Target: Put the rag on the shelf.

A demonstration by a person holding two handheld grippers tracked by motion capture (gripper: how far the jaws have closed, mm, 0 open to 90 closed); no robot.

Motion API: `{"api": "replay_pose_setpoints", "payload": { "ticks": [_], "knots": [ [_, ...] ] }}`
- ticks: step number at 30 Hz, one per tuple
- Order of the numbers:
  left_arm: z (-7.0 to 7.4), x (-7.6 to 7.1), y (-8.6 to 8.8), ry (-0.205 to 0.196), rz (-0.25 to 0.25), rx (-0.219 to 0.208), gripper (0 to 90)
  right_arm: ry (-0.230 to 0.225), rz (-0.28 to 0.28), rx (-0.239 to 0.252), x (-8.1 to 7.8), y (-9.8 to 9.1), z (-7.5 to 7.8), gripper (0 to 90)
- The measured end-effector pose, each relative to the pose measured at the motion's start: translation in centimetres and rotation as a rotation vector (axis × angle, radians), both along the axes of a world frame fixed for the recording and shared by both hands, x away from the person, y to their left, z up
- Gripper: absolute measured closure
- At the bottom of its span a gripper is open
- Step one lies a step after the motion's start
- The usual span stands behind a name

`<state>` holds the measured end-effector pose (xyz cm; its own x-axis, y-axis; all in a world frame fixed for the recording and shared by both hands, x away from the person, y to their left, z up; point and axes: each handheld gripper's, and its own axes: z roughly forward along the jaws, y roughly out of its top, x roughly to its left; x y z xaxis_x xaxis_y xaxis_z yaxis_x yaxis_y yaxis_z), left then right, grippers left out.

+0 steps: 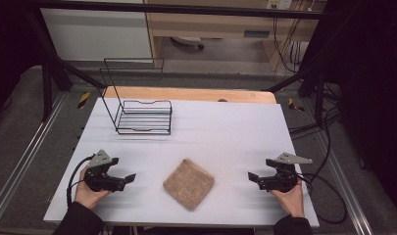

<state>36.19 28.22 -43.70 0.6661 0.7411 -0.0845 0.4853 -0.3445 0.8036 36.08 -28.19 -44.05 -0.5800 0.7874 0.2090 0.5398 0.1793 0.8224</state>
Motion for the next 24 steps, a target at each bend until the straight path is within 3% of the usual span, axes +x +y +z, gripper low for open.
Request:
{"api": "replay_pose_setpoints", "payload": {
  "ticks": [13,24],
  "knots": [
    [0.2,-0.2,-0.6,0.009,0.000,0.010,5.9,0.006,-0.002,-0.016,-0.1,0.1,0.0,0.5],
    [0.5,-0.3,-2.7,0.040,-0.010,0.004,9.4,0.012,0.011,-0.030,-0.1,0.9,0.0,0.5]
  ]
}}
